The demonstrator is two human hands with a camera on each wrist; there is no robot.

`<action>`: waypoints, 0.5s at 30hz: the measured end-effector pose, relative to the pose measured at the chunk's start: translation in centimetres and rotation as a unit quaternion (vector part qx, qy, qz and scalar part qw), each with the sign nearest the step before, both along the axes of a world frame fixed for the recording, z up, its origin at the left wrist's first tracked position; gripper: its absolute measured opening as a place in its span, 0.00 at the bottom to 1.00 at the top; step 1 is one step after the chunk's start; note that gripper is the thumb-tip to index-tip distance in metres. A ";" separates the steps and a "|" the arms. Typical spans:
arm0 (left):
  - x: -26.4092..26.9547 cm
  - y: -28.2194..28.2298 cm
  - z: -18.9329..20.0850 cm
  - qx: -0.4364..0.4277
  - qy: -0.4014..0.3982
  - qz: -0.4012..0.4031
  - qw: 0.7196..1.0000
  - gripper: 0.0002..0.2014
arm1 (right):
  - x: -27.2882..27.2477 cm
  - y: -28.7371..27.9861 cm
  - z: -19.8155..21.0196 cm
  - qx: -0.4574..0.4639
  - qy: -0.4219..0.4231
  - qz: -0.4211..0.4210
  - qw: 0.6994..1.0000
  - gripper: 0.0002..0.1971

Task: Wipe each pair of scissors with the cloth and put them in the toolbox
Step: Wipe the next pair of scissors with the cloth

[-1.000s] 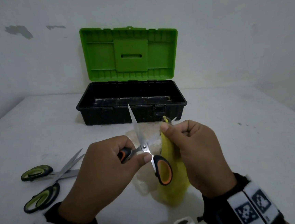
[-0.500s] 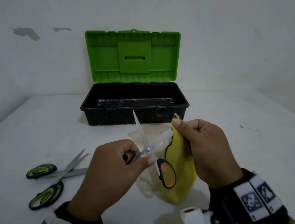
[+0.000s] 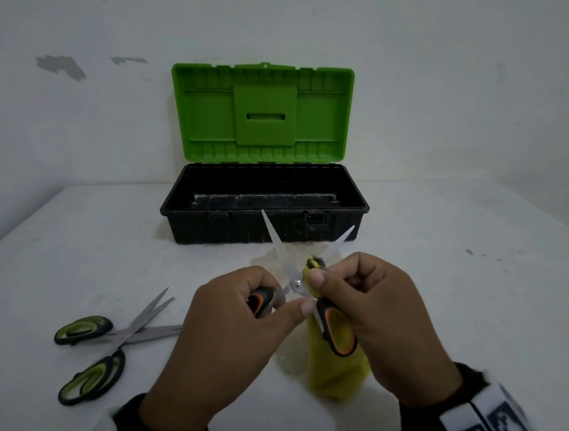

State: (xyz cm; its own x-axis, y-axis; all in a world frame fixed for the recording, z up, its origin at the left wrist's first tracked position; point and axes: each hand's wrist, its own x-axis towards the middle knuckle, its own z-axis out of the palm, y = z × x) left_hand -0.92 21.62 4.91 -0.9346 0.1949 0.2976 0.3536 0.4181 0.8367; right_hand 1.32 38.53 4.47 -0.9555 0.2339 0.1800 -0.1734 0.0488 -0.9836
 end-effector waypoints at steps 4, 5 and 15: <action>0.0 -0.1 0.0 -0.010 0.007 0.007 1.000 0.18 | 0.0 -0.3 -0.2 -0.001 0.001 0.017 1.000 0.09; 0.0 -0.1 0.1 -0.013 0.010 0.006 1.000 0.19 | 0.1 -0.4 -0.1 0.000 0.001 0.020 1.000 0.09; -0.1 -0.2 0.7 -0.014 0.004 -0.024 1.000 0.21 | 0.2 -0.2 0.6 -0.033 -0.004 0.015 0.999 0.12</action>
